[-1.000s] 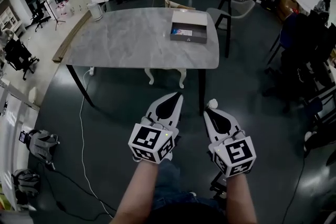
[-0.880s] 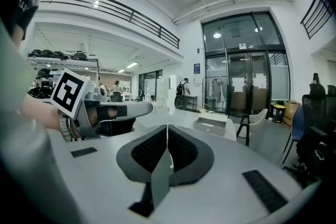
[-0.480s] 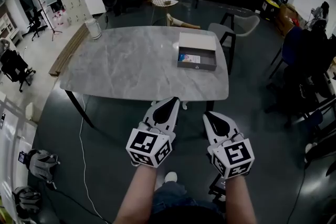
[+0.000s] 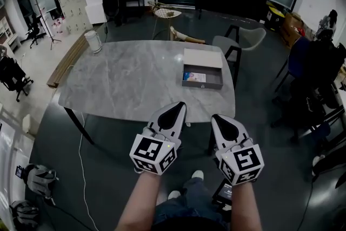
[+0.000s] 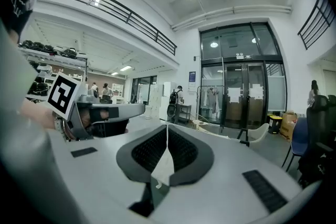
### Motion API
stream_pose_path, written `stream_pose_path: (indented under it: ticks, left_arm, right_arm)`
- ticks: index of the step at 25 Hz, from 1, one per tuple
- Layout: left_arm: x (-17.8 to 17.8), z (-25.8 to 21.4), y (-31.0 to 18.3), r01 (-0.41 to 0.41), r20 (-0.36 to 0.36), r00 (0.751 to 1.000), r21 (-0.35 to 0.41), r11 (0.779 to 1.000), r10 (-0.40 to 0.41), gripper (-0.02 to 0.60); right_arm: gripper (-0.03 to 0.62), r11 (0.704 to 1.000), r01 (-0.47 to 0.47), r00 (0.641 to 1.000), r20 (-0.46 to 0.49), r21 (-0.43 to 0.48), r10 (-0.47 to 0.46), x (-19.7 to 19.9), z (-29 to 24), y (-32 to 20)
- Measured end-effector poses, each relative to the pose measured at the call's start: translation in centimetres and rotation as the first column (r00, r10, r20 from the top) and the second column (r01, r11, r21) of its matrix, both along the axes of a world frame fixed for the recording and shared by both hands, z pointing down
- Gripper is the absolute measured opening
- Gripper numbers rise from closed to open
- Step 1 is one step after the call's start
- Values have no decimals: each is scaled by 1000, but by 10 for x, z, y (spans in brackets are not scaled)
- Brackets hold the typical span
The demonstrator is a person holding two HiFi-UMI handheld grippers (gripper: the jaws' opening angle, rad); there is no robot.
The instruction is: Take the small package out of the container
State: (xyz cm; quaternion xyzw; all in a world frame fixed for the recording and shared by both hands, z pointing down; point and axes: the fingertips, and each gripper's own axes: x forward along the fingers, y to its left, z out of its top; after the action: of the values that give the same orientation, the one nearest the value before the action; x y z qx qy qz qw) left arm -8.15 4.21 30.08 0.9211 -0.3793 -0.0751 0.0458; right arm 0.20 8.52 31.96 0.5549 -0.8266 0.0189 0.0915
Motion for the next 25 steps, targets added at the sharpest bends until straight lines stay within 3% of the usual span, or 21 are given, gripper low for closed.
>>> stream_pose_path:
  ticks: [11,19,25]
  left_arm:
    - [46,19,-89,18,65,998,-14,1000,-17,12]
    - [82,17,-172,48,105,993,-9,999,-47,12]
    - [101,24,-225,92,100,991,-50,995,-86,12]
  right_arm:
    - [29,1000,6,993,114,-10,-5,54,16,-97]
    - [29,999,38,990,137,-19,-35,96,21,-183]
    - [29,995,70,989,139,-77,-59,122,35,-237]
